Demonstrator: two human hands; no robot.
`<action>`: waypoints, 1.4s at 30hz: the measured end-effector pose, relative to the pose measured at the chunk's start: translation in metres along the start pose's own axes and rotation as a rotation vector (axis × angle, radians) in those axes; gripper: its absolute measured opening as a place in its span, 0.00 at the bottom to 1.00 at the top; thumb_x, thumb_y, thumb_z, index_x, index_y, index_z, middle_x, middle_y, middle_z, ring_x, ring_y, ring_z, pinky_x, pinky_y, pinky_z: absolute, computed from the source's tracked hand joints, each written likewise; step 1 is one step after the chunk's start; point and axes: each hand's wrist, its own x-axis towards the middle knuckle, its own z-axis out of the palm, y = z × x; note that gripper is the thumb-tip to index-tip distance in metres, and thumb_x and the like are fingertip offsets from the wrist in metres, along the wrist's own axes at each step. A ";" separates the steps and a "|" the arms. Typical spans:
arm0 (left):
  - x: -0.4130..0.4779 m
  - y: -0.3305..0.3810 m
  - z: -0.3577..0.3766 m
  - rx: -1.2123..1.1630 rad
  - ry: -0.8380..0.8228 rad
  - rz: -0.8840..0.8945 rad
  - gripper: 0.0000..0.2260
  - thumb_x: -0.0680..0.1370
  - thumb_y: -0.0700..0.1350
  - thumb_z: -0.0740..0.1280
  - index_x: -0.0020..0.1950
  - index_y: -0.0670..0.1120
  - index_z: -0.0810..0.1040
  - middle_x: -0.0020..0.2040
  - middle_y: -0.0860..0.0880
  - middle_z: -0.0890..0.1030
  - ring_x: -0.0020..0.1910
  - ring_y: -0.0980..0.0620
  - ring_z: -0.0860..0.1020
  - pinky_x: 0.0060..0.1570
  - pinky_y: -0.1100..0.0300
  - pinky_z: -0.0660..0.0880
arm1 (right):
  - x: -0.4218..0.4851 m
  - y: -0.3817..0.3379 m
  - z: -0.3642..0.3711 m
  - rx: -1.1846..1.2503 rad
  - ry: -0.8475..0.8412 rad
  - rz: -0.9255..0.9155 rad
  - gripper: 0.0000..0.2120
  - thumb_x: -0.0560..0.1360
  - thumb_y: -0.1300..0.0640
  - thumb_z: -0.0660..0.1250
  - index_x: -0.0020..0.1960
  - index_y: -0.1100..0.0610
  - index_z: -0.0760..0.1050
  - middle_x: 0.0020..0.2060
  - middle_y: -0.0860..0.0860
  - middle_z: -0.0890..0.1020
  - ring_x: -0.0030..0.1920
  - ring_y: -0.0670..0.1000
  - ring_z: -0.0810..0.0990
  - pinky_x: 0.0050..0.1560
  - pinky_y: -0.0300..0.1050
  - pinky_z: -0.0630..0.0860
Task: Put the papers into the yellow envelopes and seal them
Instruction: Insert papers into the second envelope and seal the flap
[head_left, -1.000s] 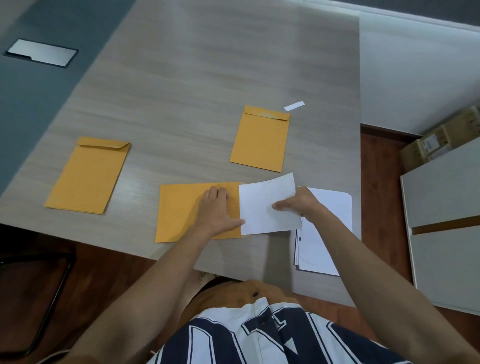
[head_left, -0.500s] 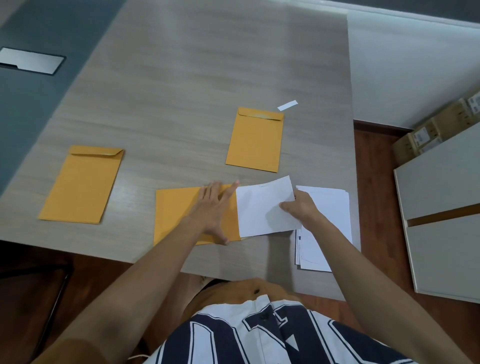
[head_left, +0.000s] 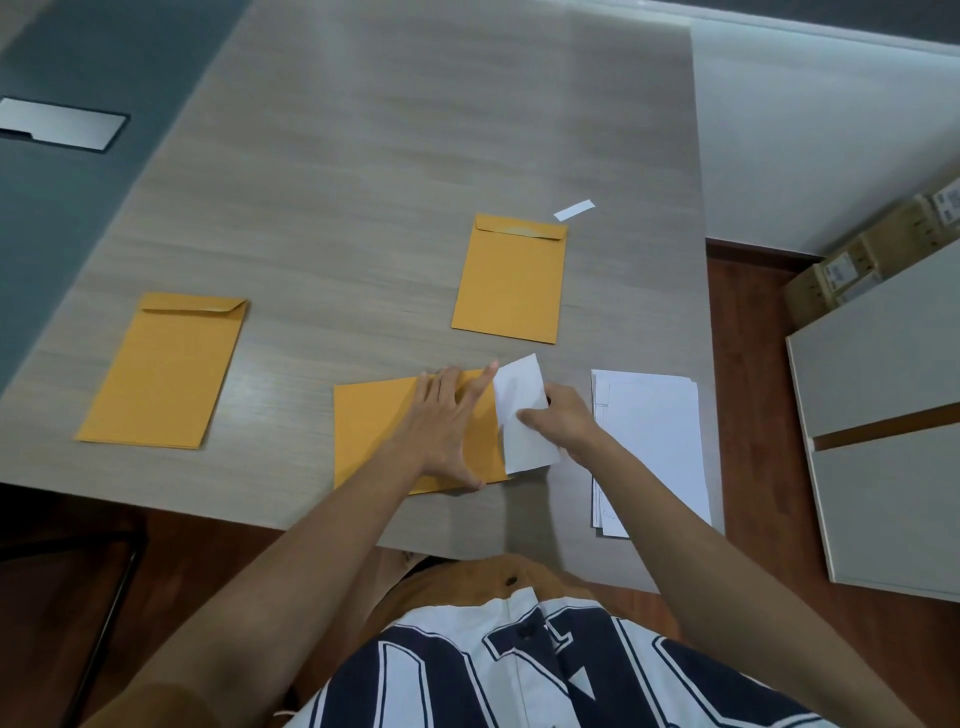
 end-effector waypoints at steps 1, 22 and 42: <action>0.000 0.001 0.000 -0.004 -0.001 -0.005 0.68 0.52 0.71 0.72 0.78 0.53 0.32 0.70 0.40 0.62 0.71 0.40 0.60 0.72 0.39 0.56 | 0.001 0.000 -0.002 0.005 -0.003 0.011 0.10 0.75 0.60 0.67 0.56 0.57 0.77 0.50 0.53 0.80 0.51 0.56 0.79 0.48 0.49 0.76; 0.000 0.019 -0.013 -0.014 0.077 0.020 0.67 0.52 0.73 0.71 0.78 0.53 0.35 0.68 0.41 0.64 0.67 0.42 0.64 0.66 0.43 0.64 | -0.009 -0.009 -0.019 0.141 -0.090 0.104 0.04 0.74 0.65 0.72 0.47 0.63 0.78 0.39 0.57 0.81 0.36 0.52 0.82 0.32 0.42 0.80; -0.005 0.019 -0.009 -0.028 0.104 0.028 0.66 0.54 0.70 0.73 0.79 0.54 0.35 0.68 0.40 0.66 0.67 0.42 0.65 0.65 0.46 0.65 | -0.002 -0.015 0.000 0.087 -0.276 0.125 0.05 0.77 0.68 0.65 0.50 0.61 0.79 0.43 0.58 0.82 0.40 0.55 0.84 0.39 0.46 0.84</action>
